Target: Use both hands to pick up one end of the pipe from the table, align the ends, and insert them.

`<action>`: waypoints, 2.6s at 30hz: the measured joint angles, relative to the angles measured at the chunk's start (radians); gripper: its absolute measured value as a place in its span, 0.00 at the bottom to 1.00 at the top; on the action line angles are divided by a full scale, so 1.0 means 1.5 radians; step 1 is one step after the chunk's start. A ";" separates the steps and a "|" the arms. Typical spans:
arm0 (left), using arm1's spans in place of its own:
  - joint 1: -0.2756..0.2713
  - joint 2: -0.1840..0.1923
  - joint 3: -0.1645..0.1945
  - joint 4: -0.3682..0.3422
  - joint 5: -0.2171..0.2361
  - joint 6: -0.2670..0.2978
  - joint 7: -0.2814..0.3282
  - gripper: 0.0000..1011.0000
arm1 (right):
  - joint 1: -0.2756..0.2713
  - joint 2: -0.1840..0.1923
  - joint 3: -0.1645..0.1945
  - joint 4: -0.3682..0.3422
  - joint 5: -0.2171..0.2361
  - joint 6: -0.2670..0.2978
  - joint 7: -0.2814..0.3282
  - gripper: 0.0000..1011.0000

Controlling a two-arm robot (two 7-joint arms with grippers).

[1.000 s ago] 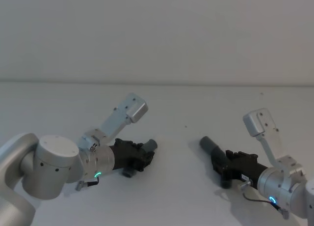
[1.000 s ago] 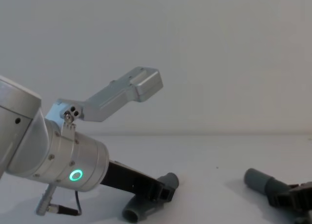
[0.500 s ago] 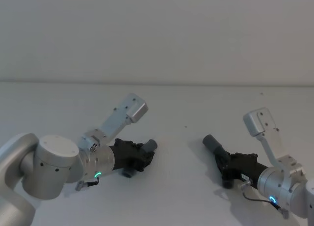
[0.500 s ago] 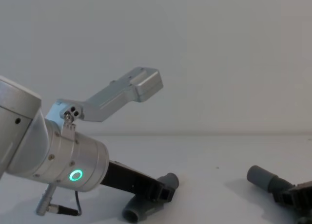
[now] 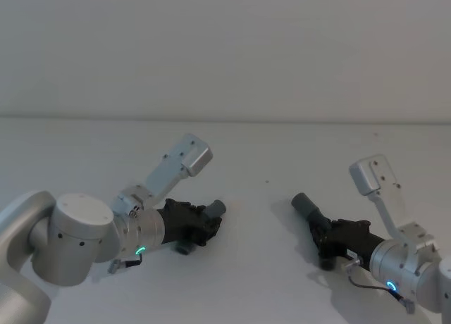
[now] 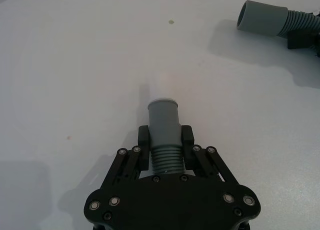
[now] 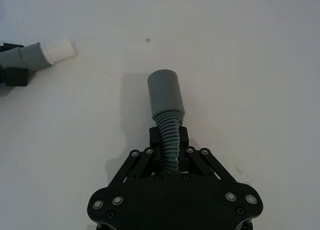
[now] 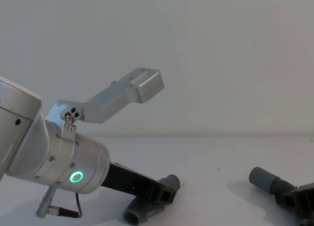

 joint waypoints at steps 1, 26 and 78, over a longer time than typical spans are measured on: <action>0.000 0.000 0.000 0.000 0.000 0.000 0.000 0.35 | 0.000 0.000 0.000 0.000 0.000 0.000 0.000 0.16; 0.000 0.000 0.000 0.000 0.000 0.000 0.000 0.35 | -0.007 0.014 0.026 -0.008 0.010 -0.056 0.029 0.16; -0.106 0.143 0.033 -0.088 0.039 -0.072 -0.189 0.35 | 0.003 0.152 0.035 0.050 0.022 -0.503 0.242 0.16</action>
